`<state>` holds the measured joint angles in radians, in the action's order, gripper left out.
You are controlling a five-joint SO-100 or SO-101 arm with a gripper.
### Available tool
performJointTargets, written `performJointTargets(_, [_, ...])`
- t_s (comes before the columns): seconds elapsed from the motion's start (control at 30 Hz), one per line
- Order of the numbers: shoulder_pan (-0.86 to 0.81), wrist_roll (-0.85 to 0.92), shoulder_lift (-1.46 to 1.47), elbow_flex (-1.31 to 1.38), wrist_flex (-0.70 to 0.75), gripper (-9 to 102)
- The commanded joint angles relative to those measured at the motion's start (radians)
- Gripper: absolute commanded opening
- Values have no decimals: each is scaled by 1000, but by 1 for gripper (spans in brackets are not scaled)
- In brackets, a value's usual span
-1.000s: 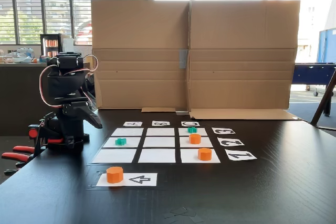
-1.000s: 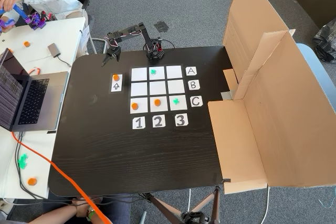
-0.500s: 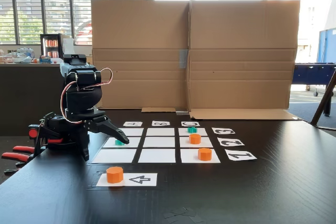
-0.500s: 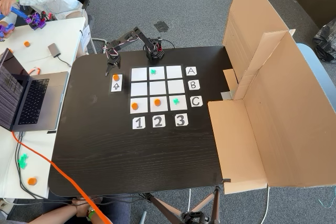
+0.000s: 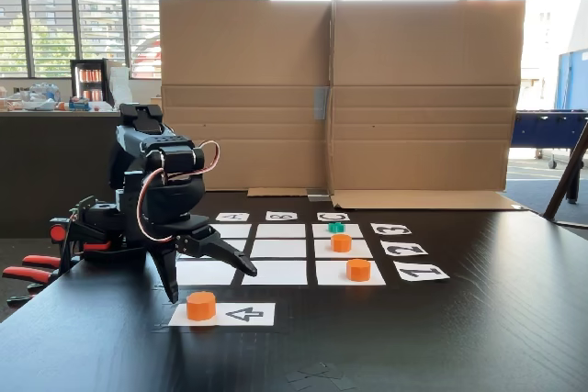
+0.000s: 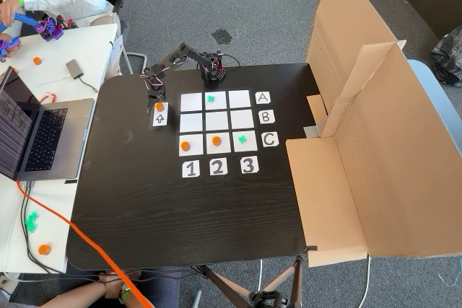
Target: Pick up the round, orange token and place it in the grid on square B2.
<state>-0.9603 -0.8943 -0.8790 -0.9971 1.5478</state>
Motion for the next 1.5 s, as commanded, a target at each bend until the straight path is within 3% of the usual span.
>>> performJointTargets(0.0, [9,-8,0,52,-8,73])
performJointTargets(0.27, [9,-14,31,86,-17,71])
performJointTargets(0.77, [21,3,46,86,-43,33])
performJointTargets(0.93, [35,8,49,86,-63,30])
performJointTargets(1.13, [49,46,52,74,-66,3])
performJointTargets(1.47, [43,46,54,74,-67,-1])
